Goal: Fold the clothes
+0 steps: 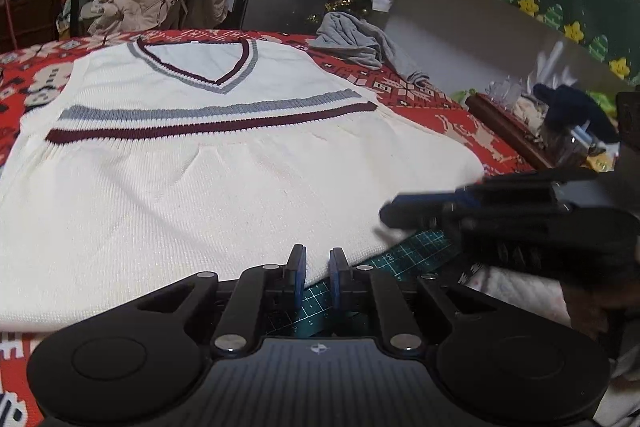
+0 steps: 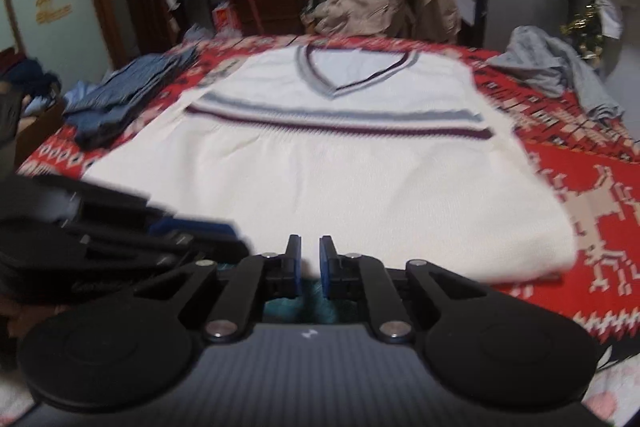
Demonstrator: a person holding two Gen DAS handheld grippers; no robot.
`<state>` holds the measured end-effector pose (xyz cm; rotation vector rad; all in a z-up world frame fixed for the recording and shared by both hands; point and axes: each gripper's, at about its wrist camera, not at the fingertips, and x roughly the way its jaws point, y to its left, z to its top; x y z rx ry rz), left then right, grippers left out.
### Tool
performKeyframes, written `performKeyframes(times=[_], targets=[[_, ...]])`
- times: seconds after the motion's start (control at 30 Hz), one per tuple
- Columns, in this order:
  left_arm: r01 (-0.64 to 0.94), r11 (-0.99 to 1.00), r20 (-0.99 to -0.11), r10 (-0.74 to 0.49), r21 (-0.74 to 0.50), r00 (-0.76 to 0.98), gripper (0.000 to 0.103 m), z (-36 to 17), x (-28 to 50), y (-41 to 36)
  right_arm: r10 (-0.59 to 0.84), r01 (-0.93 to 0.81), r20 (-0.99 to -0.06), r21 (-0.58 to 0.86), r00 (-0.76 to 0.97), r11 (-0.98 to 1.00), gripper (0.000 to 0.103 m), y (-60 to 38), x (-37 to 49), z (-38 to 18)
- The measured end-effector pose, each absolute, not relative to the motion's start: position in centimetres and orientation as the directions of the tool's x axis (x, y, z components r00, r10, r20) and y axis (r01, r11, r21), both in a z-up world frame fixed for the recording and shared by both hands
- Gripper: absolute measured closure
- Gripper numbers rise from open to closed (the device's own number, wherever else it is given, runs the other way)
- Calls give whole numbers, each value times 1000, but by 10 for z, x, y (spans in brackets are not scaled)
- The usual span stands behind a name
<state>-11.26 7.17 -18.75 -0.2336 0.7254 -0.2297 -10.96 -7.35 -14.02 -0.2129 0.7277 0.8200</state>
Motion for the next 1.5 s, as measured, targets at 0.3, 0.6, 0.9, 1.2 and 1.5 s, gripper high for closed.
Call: performKeyframes(times=[0.3,0.6,0.9,1.2,1.5], targets=[[130,951,-629,-284,-279,724,91,-187,-113,70,522,-661,-712,109,470,742,96,-96,-91,-148],[127,945,-625,-296,-301,722,91,-187,-112,73,494,-608,-703,110,511,786,93,-104,-66,-141],[127,940,-618,-307,-317,724,91,-189,-112,76,491,-592,-732,149,473,792,95,-130,-69,-144],[133,940,-620,-309,-315,721,91,-189,-112,77,417,-534,-738,91,531,841,95,-132,-42,-144],[135,939,-620,-313,-317,719,91,-189,-111,77,396,-460,-736,131,548,879,95,-161,-39,-144]])
